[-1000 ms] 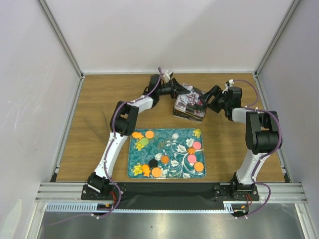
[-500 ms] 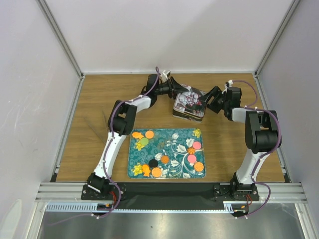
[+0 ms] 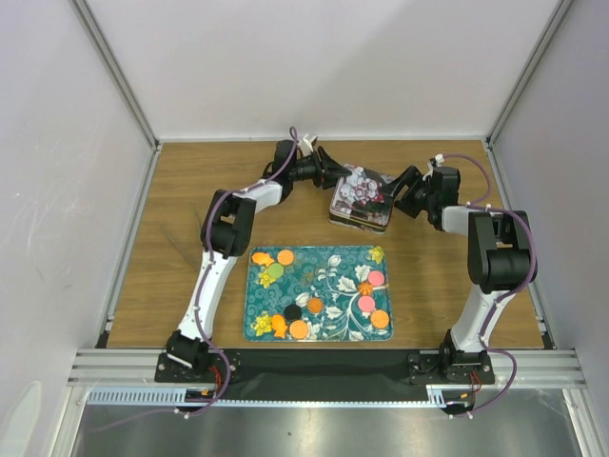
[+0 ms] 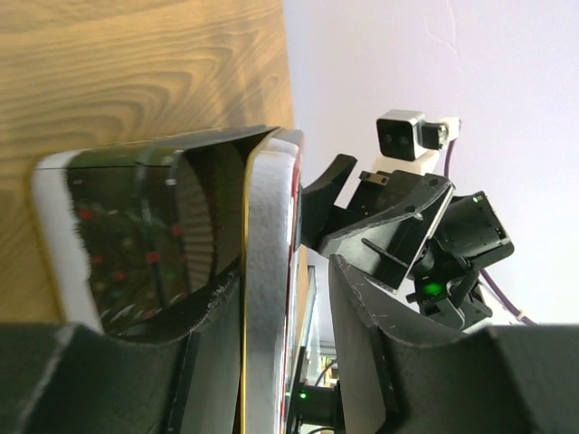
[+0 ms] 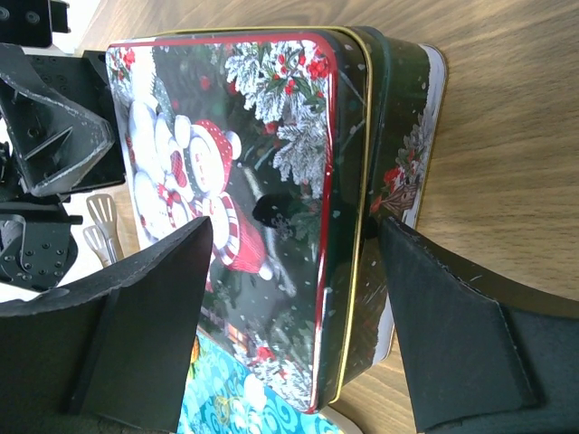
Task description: Pack the cookies
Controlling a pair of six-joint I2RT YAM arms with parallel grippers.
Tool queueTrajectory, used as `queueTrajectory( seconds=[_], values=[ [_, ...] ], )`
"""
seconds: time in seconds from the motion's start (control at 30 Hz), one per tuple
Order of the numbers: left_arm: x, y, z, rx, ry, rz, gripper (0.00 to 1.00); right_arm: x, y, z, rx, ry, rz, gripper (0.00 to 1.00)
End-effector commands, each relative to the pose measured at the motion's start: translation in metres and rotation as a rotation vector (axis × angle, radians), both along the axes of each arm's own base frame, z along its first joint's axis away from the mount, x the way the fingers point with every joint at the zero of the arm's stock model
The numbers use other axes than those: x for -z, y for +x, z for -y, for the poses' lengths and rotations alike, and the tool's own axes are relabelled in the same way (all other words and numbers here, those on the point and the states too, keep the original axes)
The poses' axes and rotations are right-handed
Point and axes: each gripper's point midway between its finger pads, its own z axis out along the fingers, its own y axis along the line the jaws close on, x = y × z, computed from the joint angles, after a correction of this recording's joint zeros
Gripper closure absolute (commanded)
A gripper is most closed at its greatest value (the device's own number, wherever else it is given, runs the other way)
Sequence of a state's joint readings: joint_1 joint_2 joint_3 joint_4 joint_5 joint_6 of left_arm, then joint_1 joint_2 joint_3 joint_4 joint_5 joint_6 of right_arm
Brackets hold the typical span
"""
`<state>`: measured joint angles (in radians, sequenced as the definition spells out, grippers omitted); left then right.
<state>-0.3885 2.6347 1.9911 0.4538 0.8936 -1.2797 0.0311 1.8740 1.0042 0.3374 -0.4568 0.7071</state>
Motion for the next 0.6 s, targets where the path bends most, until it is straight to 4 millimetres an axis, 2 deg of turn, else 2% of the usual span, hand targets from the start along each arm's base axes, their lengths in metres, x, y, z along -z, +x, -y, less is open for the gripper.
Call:
queueTrajectory(
  seconds=[0.0,0.57],
  values=[
    [-0.058,0.009,-0.018,-0.025,-0.010,0.146,0.55,-0.008,0.011,-0.002,-0.002,-0.008,0.031,0.21],
    [-0.036,0.027,-0.045,-0.061,0.078,0.138,0.54,-0.002,0.017,-0.002,0.021,-0.072,-0.026,0.21]
  ],
)
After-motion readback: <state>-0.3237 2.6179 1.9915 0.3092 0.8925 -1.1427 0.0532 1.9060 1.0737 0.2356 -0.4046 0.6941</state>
